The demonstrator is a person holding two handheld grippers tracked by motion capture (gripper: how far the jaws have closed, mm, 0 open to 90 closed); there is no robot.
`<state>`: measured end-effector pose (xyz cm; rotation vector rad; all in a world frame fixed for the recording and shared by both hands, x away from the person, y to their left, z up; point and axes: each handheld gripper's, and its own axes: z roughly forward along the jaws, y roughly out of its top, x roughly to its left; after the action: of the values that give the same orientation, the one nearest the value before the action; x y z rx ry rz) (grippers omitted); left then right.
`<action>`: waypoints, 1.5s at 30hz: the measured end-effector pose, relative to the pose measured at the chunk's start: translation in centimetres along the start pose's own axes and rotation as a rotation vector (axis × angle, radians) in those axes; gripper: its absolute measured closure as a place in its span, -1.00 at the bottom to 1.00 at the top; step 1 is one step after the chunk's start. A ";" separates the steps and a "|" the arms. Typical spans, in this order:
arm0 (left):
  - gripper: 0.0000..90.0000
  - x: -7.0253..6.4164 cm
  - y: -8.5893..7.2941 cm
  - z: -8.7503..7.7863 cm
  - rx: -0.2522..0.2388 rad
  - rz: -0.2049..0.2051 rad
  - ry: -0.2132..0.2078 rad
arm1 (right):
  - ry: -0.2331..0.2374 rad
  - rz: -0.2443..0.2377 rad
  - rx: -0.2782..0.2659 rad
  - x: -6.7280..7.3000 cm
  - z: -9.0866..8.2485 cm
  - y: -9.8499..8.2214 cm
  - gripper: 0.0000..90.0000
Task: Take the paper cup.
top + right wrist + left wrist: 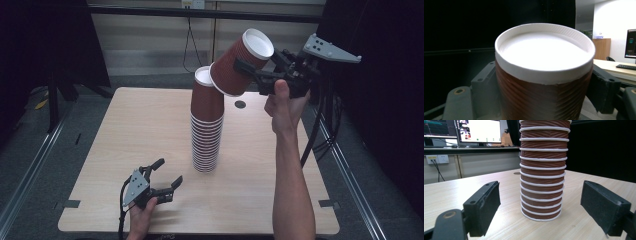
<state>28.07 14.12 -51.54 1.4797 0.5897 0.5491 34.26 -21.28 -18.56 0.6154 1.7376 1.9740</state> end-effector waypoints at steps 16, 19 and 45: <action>-0.65 0.1 0.0 0.0 0.003 0.013 -0.003 | -0.071 -0.001 0.031 -0.9 -3.2 -0.4 -0.52; -0.65 0.0 0.0 0.0 0.003 -0.005 -0.002 | -0.081 0.004 0.046 -1.2 -3.5 -1.0 -0.52; -0.64 0.5 1.6 1.3 0.117 -0.023 -0.060 | -0.127 0.057 0.162 -1.1 -5.5 -7.4 -0.51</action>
<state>29.32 13.49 -49.97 1.5922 0.5994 0.4576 32.16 -25.46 -26.53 0.8349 1.8308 1.8001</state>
